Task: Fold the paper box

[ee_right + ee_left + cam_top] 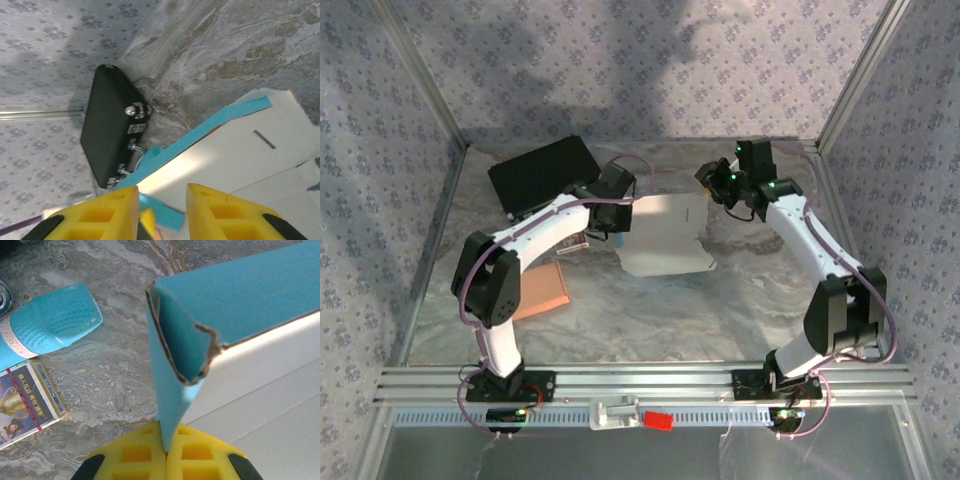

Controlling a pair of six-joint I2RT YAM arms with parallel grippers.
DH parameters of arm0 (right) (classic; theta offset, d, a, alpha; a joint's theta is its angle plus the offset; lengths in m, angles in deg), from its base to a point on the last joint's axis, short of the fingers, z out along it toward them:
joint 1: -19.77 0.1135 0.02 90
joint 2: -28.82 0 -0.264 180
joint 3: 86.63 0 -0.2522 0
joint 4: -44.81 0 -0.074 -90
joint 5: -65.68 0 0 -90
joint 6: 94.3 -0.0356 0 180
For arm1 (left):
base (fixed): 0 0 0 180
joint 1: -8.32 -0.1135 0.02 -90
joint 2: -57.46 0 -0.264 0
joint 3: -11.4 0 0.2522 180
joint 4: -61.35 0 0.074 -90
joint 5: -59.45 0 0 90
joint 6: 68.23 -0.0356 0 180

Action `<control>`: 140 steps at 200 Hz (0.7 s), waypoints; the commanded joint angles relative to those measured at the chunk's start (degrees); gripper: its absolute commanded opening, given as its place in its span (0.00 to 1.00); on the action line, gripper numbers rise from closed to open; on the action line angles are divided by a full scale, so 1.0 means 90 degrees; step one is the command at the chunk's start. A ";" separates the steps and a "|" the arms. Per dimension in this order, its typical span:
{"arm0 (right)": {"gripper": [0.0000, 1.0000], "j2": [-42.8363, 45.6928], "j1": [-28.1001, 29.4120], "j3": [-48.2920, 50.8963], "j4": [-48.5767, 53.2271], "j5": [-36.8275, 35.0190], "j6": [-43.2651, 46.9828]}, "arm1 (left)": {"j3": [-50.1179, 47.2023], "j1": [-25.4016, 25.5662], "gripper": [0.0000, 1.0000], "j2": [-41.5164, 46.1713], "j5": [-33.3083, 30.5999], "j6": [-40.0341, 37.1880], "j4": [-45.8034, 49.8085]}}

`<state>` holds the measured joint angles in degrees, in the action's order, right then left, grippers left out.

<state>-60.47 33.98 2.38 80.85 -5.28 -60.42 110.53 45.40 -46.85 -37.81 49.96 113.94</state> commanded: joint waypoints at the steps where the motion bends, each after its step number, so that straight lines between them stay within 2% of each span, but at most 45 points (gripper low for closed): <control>1: 0.31 -0.0477 -0.0024 -0.0468 0.0763 -0.0263 0.0519 | 0.0091 -0.0038 0.00 0.0266 0.0039 0.0103 0.0234; 45: 0.30 -0.1287 -0.0115 -0.1369 0.1309 -0.0149 0.1213 | -0.0129 -0.0050 0.00 0.0467 0.0173 -0.0022 0.0041; 104: 0.35 -0.1902 -0.0190 -0.1661 0.1495 0.0135 0.1852 | -0.0283 -0.0048 0.00 0.0487 0.0305 -0.0082 -0.0235; 140: 0.35 -0.1999 -0.0149 -0.1758 0.1800 0.0239 0.2148 | -0.0322 -0.0048 0.00 0.0537 0.0301 -0.0141 -0.0309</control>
<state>-78.66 32.76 -12.16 93.92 -4.73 -44.70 108.12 45.38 -44.18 -35.89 49.67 112.37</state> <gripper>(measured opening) 0.349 0.053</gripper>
